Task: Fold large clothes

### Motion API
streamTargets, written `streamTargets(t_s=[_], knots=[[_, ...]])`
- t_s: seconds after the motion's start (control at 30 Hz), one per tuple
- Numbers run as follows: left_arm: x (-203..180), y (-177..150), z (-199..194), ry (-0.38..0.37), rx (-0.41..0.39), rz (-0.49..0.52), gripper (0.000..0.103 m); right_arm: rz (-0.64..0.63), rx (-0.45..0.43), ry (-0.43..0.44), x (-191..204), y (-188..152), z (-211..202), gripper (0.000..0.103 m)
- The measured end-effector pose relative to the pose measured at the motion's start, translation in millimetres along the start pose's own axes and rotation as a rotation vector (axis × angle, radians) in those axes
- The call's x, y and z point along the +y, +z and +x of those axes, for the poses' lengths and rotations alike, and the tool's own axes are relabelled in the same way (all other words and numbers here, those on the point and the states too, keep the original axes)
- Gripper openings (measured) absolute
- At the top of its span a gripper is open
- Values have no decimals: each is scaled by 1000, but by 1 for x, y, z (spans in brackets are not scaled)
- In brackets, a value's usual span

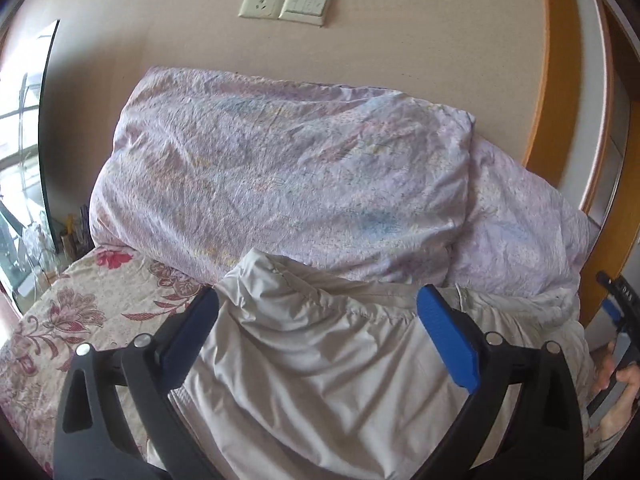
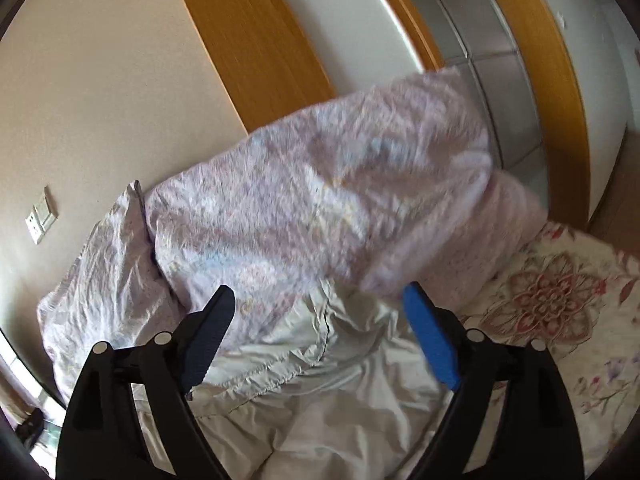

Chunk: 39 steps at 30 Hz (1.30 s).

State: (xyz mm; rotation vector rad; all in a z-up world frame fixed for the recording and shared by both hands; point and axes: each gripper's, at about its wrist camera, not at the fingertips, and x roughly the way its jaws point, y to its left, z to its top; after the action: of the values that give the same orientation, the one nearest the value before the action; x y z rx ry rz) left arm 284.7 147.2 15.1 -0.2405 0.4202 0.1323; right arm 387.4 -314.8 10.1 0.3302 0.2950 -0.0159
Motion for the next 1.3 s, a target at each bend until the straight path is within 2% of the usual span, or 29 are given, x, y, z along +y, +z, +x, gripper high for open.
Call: streamTargets(t_s=[0.03, 0.1, 0.13, 0.2, 0.3, 0.43, 0.57, 0.67, 0.77, 0.83, 0.97, 1.3], knots=[[-7, -4, -3, 3, 0, 28, 99, -88, 21, 17, 10, -4, -2, 87], [-18, -12, -7, 7, 3, 79, 99, -249, 88, 69, 26, -15, 4, 73], [-24, -16, -7, 7, 4, 101, 99, -312, 107, 66, 34, -25, 5, 71], [-32, -24, -5, 13, 8, 131, 99, -365, 147, 92, 40, -39, 10, 65], [-37, -31, 4, 24, 40, 139, 99, -365, 202, 99, 42, -53, 20, 58], [-43, -30, 23, 61, 57, 157, 99, -394, 223, 64, 52, -61, 30, 58], [-47, -32, 58, 150, 115, 191, 99, -415, 292, -26, 58, -74, 58, 58], [-37, -37, 85, 198, 177, 148, 99, -420, 385, -89, 52, -95, 83, 58], [-22, -45, 102, 205, 222, 86, 100, -444, 368, -113, 52, -107, 88, 58], [-21, -49, 109, 221, 230, 91, 101, -463, 373, -131, 54, -112, 93, 59], [-23, -53, 121, 253, 245, 106, 101, -476, 397, -147, 56, -118, 100, 61], [-22, -61, 140, 257, 274, 107, 101, -434, 482, -119, 46, -121, 120, 64]])
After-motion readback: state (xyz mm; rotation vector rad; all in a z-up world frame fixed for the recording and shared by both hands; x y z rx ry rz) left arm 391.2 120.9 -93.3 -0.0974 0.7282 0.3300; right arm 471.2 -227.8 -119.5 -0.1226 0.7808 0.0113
